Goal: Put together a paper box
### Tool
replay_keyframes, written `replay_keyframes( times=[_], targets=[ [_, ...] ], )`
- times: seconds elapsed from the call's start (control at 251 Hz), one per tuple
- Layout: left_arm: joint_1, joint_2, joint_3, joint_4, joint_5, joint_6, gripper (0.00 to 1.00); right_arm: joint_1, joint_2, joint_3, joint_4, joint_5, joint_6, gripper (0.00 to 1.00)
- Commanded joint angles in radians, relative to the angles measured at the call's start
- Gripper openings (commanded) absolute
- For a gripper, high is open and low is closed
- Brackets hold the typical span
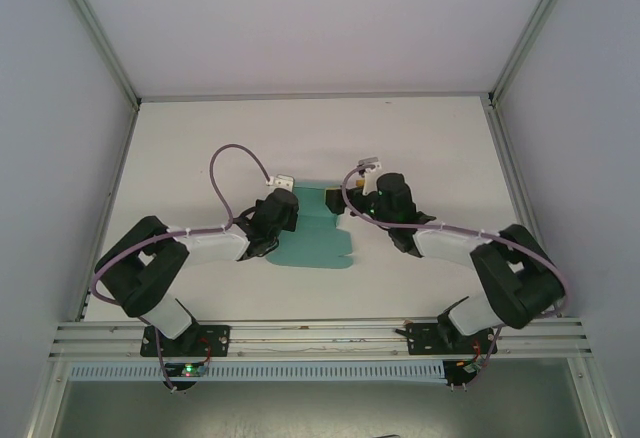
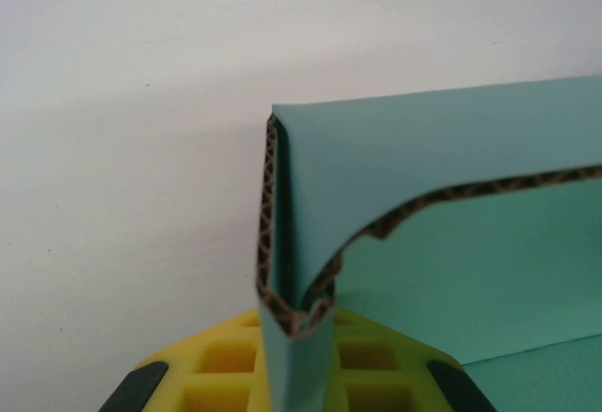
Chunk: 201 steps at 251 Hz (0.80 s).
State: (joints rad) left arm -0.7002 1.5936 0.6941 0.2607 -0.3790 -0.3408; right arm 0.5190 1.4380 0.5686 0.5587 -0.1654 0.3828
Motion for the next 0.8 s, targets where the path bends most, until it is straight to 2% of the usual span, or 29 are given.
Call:
replay_keyframes(
  times=[0.0, 0.056, 0.16, 0.331, 0.463, 0.646, 0.798],
  targets=[
    [0.001, 0.022, -0.013, 0.049, -0.028, 0.037, 0.0, -0.032, -0.095, 0.033, -0.159, 0.057, -0.049, 0.98],
    [0.001, 0.034, -0.028, 0.1, -0.015, 0.065, 0.0, -0.032, -0.129, 0.081, -0.257, 0.122, -0.092, 0.99],
    [0.0, 0.062, -0.035, 0.156, 0.016, 0.096, 0.0, -0.035, -0.118, 0.188, -0.4, 0.171, -0.167, 0.98],
    [0.0, 0.115, -0.067, 0.286, 0.067, 0.112, 0.0, -0.039, 0.032, 0.358, -0.49, 0.073, -0.233, 0.98],
    [0.001, 0.147, -0.059, 0.307, 0.079, 0.121, 0.0, -0.038, 0.171, 0.456, -0.512, -0.027, -0.269, 0.98],
    [0.002, 0.17, -0.067, 0.349, 0.098, 0.112, 0.0, -0.023, 0.33, 0.541, -0.547, -0.107, -0.318, 0.98],
    [0.004, 0.202, -0.085, 0.405, 0.118, 0.12, 0.0, -0.006, 0.379, 0.54, -0.552, -0.152, -0.348, 0.98]
  ],
)
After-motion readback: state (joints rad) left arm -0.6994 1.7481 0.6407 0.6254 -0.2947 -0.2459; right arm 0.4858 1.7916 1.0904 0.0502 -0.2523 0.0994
